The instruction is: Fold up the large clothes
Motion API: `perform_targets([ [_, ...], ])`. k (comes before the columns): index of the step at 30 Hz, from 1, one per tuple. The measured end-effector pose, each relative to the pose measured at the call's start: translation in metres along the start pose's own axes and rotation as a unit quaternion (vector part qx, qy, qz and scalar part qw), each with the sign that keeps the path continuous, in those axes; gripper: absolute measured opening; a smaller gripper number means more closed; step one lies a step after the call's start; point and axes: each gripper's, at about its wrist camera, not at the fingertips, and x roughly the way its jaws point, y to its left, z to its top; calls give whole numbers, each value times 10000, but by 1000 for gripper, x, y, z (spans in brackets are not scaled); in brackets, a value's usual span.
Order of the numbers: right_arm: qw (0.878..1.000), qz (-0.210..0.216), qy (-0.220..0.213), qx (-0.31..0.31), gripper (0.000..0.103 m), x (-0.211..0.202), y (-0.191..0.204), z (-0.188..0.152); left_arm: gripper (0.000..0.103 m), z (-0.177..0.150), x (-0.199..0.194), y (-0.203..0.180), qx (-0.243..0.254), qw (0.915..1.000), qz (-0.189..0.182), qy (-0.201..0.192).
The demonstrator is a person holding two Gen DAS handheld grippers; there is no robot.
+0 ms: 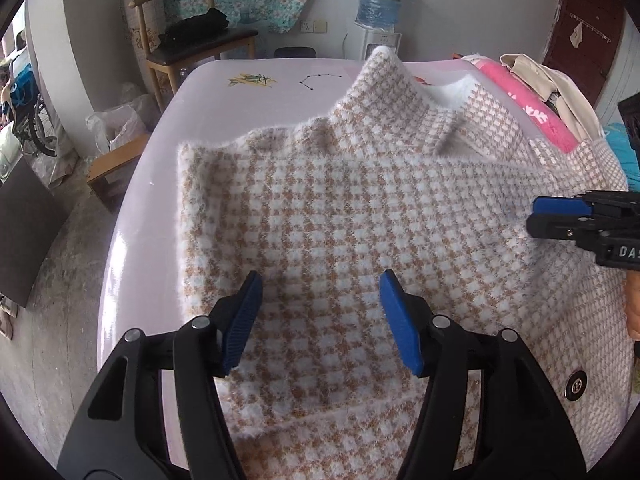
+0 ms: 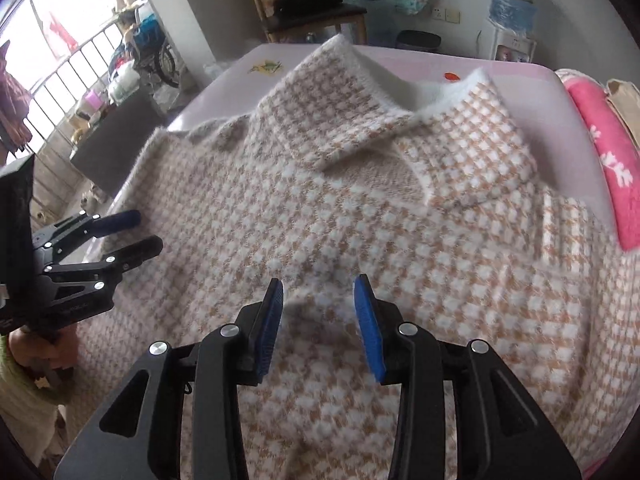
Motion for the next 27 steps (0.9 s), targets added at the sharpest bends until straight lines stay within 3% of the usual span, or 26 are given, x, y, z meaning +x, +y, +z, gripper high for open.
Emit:
perform_targets([
  [3,9985,-474,119,256,37,2,-32,-18,62,-5,6,7,-9,10000,-7,72],
  [5,9992,-145,-1,367,36,1,-47,-26,63,-6,7,0,142,9998,106,59],
  [7,9985,-261,31,484,34,-9,-47,-23,63,-4,6,-1,98,9998,145,94],
  [10,9974,-418,-315,498,42,-35,-43,-25,63,-1,-9,0,-142,9998,-106,-46],
  [11,9966,-540,-360,513,47,-37,-42,-27,69,-2,-13,-2,-135,9998,-106,-113],
  [14,9930,-971,96,659,51,-11,-56,-37,76,-6,-6,-6,-100,9999,-3,65],
  [15,9936,-926,-7,647,51,-12,-61,-41,76,-9,1,-6,-111,9996,36,246],
  [18,9932,-955,-54,670,51,-29,-55,-42,76,-10,-1,-13,6,9995,227,240],
  [20,9943,-913,-217,506,52,-41,-44,-42,79,-7,-12,-16,-80,9998,91,128],
  [23,9949,-945,-288,214,63,-41,-25,-38,86,-1,-24,-30,24,9999,140,-57],
  [27,9941,-1072,-20,186,68,-20,-23,-42,90,0,-8,-51,153,9991,345,175],
])
